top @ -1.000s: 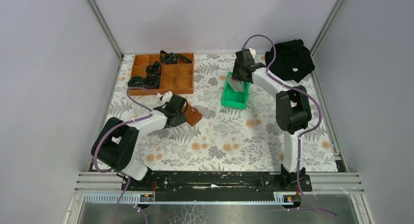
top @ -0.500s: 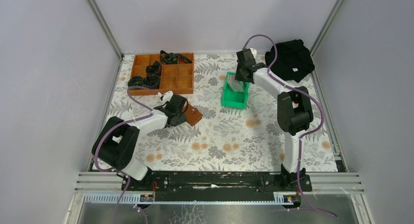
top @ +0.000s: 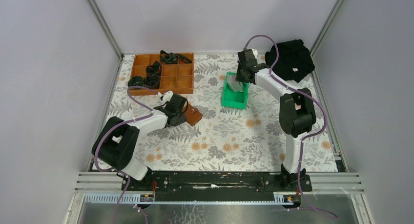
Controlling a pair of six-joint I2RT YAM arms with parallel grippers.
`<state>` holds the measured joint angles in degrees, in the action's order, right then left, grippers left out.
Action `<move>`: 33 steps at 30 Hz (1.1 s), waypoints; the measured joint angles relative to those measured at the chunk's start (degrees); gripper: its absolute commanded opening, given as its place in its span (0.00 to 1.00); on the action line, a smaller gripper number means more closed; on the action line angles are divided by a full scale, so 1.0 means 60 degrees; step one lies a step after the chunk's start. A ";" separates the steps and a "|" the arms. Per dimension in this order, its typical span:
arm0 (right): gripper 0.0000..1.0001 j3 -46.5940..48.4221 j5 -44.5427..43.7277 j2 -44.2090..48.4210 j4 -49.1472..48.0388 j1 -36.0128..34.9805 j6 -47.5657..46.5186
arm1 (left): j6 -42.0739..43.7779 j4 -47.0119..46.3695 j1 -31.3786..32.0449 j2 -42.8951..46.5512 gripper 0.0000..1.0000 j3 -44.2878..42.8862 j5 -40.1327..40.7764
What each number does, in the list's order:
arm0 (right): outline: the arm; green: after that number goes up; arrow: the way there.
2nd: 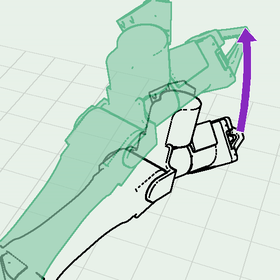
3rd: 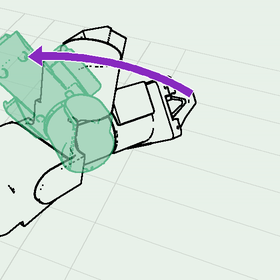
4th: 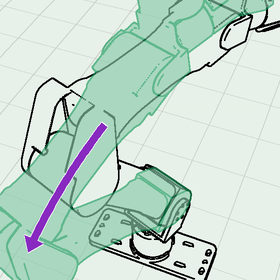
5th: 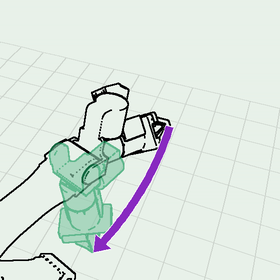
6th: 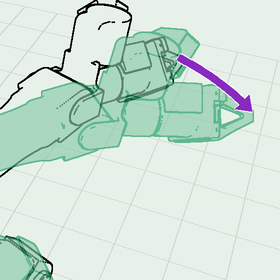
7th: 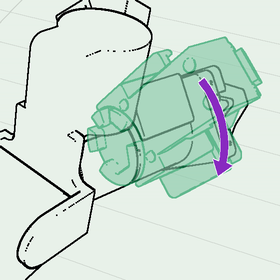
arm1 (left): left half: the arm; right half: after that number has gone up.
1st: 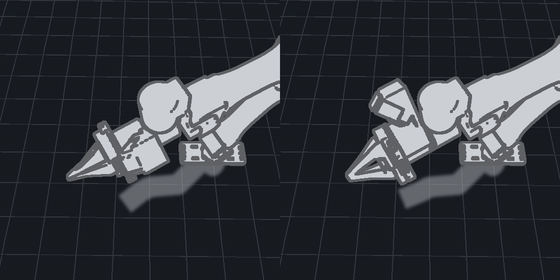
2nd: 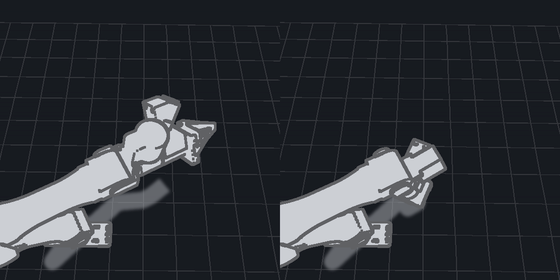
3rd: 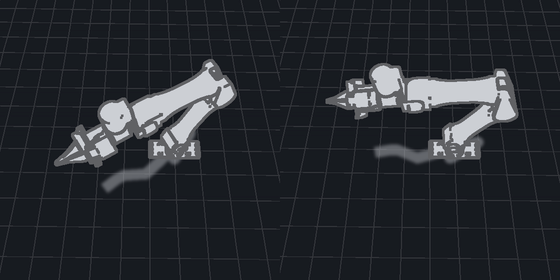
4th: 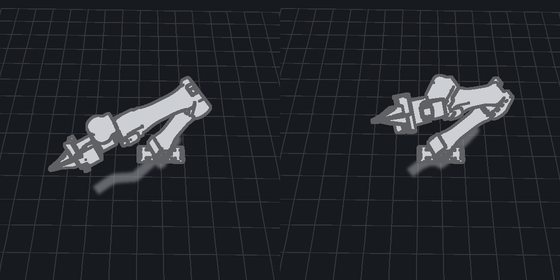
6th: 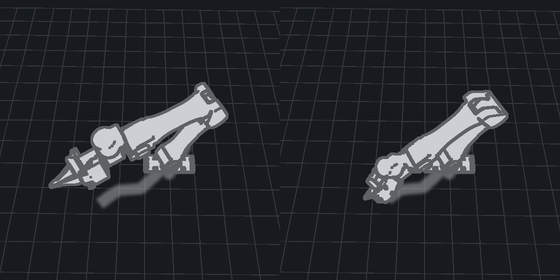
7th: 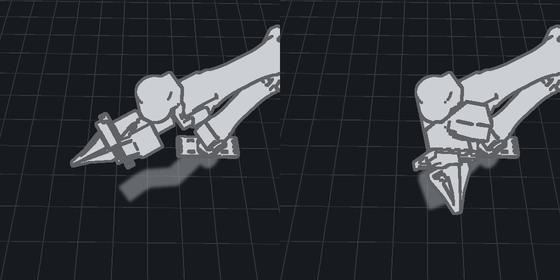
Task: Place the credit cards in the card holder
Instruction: Pick up the credit card from the storage box.
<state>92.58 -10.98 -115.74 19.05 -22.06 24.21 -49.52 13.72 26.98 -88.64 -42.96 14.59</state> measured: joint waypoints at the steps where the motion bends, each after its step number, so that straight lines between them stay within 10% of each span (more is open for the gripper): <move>1: 0.21 -0.0004 0.0000 0.0026 0.0000 0.0000 0.0000 | 0.0000 0.0000 0.0000 0.0000 0.31 0.0000 0.0000; 18: 0.00 -0.0047 -0.0492 0.0525 0.0543 0.0007 -0.0423 | 0.0000 0.0073 0.0000 0.0444 0.36 0.0127 0.0120; 33: 0.00 -0.0925 -0.1115 0.2681 0.1319 -0.0047 -0.0998 | -0.0222 0.0798 0.0000 0.2677 0.77 0.0543 0.0335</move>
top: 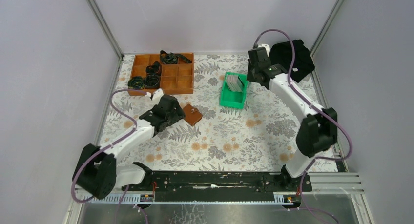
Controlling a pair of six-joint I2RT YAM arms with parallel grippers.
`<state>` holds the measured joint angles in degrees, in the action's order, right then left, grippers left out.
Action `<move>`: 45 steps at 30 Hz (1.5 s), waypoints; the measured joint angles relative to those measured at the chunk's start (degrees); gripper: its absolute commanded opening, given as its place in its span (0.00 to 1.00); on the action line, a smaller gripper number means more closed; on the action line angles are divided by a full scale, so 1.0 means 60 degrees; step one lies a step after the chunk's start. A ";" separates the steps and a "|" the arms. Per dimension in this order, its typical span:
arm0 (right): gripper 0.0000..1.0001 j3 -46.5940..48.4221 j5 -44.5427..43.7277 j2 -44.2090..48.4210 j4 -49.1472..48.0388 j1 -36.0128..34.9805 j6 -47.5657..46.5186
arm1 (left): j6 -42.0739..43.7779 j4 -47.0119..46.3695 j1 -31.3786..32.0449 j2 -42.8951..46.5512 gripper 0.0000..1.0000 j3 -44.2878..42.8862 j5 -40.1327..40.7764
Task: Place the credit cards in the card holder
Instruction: Pick up the credit card from the storage box.
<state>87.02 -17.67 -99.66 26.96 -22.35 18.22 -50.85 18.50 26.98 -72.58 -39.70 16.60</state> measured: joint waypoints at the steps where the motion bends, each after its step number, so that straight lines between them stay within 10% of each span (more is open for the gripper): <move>1: 0.00 -0.0208 0.0040 0.0364 -0.0022 -0.0022 -0.0015 | -0.0011 0.0022 0.0000 0.0280 0.78 0.0051 -0.0047; 12: 0.00 -0.3490 0.2860 0.4299 -0.1854 -0.1016 0.1045 | -0.0430 -0.1902 0.0015 0.3574 0.80 0.2014 -0.2324; 33: 0.00 -0.6408 0.7038 0.4776 -0.6186 -0.2102 0.5053 | -0.1523 -0.6626 0.0120 0.3603 0.82 0.3257 -0.5821; 45: 0.00 -0.7093 0.7894 0.4448 -0.8040 -0.2259 0.6426 | -0.2040 -0.8131 0.0124 0.3034 0.51 0.3330 -0.6288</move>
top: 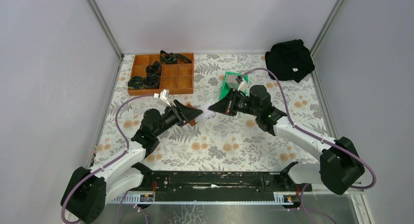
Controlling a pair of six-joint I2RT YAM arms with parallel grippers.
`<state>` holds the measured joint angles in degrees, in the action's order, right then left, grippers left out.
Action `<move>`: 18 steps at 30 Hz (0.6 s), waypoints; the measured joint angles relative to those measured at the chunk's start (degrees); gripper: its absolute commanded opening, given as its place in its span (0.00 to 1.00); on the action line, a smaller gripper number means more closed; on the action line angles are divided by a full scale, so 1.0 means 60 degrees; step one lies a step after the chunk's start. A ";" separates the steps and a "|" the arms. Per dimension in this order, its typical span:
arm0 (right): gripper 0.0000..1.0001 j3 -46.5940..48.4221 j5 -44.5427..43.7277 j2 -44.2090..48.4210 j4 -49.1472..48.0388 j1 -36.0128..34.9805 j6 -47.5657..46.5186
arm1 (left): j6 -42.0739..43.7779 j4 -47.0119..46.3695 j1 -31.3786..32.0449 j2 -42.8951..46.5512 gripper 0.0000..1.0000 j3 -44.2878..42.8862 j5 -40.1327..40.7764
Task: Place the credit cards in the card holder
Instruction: Pick up the credit card from the storage box.
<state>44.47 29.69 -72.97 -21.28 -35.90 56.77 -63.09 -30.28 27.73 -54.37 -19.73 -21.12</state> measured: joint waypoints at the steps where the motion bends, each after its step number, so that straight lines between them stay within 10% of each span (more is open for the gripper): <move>1: 0.00 -0.0051 0.0018 -0.0069 -0.0160 -0.0004 0.0102 | -0.0033 -0.0138 0.0000 -0.0066 0.47 0.0004 -0.0066; 11: 0.00 -0.0248 0.0120 -0.0514 -0.0659 0.0022 0.0477 | -0.0324 -0.0882 -0.0022 -0.0146 0.09 0.0193 -0.0255; 18: 0.38 -0.0255 0.0255 -0.0579 -0.0310 0.0204 0.0073 | -0.0350 -0.1122 -0.0022 -0.0047 0.00 0.0255 -0.0543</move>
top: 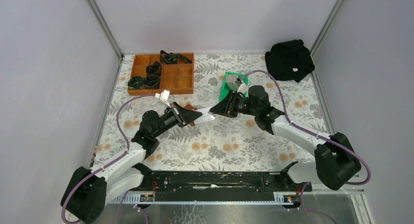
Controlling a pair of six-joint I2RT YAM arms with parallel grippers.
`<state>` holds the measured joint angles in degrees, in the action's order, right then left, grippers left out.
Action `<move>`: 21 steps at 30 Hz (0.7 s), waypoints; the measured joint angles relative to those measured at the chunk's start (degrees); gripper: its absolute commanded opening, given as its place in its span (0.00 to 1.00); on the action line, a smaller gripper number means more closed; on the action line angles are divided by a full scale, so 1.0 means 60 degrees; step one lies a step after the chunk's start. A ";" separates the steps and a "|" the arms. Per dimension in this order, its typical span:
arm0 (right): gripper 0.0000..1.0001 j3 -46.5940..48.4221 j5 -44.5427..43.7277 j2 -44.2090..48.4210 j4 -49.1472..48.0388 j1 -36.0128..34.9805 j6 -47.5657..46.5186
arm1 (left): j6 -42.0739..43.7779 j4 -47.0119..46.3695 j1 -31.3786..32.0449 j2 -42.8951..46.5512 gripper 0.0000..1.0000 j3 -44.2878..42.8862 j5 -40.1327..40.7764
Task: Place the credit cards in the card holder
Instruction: Pick up the credit card from the storage box.
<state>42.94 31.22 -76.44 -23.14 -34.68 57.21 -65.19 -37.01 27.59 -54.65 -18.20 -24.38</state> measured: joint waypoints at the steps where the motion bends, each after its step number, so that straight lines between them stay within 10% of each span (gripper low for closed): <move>1: 0.43 0.0007 0.0073 0.0036 0.0277 0.0073 -0.0277 | 0.0069 0.0040 0.0004 -0.0018 0.00 -0.0018 -0.0149; 21: 0.52 0.3483 0.2186 0.0157 0.7297 0.1705 -0.7151 | 0.2528 0.2616 0.0011 -0.2605 0.00 -0.2259 -0.4878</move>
<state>63.83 44.34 -75.50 20.64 -24.45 14.31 -50.02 -21.32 27.66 -70.28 -31.75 -53.65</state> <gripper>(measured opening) 0.523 0.012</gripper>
